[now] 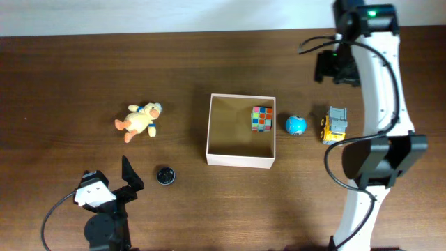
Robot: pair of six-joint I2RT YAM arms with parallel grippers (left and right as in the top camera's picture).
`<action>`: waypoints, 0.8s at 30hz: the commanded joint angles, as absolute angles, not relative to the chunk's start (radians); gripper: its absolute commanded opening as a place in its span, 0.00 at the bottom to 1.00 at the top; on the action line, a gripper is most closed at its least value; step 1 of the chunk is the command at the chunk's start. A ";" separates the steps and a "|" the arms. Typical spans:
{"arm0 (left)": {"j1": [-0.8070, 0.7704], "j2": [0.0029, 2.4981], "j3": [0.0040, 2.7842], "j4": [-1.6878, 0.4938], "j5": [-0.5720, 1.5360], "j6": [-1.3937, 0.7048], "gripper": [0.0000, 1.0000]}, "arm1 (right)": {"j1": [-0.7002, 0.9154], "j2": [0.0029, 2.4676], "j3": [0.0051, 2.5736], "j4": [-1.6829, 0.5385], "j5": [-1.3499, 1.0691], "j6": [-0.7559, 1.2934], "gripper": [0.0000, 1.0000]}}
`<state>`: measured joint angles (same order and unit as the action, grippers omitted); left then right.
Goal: Pack container
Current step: 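Raise the right gripper out of the box toward the toy truck, then lower the right gripper over the yellow-grey toy truck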
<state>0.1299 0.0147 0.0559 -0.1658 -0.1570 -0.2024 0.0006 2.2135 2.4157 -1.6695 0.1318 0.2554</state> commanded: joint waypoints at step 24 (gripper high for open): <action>0.125 0.006 0.049 -0.162 -0.150 -0.186 0.99 | -0.069 2.218 1.863 -1.405 0.040 0.183 0.84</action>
